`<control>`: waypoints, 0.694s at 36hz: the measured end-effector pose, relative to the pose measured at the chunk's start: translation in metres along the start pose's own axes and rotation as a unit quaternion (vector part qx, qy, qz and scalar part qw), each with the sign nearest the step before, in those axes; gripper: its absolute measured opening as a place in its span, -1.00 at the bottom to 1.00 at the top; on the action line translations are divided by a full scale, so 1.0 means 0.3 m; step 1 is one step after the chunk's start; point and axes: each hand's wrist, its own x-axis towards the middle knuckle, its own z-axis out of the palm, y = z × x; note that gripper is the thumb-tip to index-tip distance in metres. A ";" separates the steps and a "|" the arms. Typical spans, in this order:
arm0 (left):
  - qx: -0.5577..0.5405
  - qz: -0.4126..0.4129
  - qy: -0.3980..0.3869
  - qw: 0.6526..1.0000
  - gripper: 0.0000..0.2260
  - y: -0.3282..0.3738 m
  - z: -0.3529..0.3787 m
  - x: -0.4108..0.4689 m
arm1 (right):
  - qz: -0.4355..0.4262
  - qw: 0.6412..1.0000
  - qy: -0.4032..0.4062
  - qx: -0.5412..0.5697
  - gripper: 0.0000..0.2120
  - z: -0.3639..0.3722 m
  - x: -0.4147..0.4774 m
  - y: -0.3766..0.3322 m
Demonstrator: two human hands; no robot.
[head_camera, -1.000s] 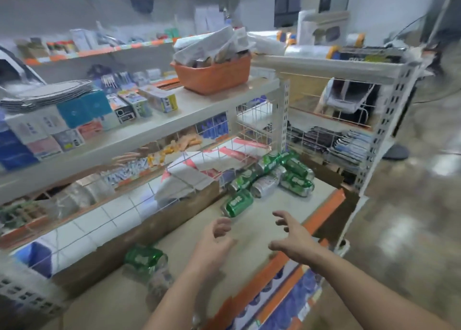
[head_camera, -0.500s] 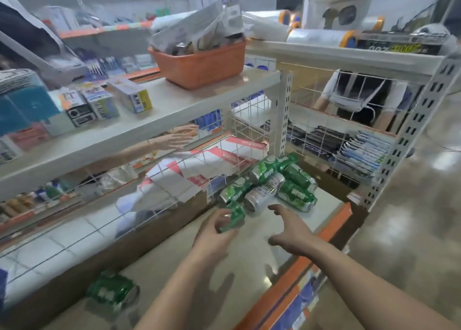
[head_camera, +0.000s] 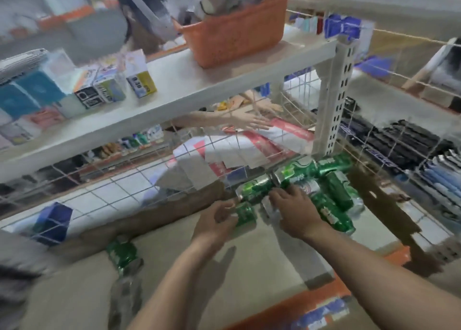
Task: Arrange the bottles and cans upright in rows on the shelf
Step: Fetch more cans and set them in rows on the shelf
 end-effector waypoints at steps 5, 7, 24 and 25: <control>0.000 -0.033 0.041 0.999 -0.77 -0.045 -0.031 0.000 | -0.001 0.999 0.007 -0.037 -0.36 0.004 0.032 -0.004; -0.003 -0.045 0.047 0.998 -0.75 -0.053 -0.031 -0.007 | -0.010 0.998 -0.002 -0.067 -0.35 0.005 0.043 -0.011; -0.054 -0.048 0.081 0.994 -0.77 -0.062 -0.114 -0.053 | -0.035 0.958 0.107 0.265 -0.39 -0.081 0.016 -0.117; -0.056 -0.047 0.080 0.994 -0.77 -0.059 -0.118 -0.054 | -0.034 0.952 0.112 0.284 -0.41 -0.077 0.008 -0.117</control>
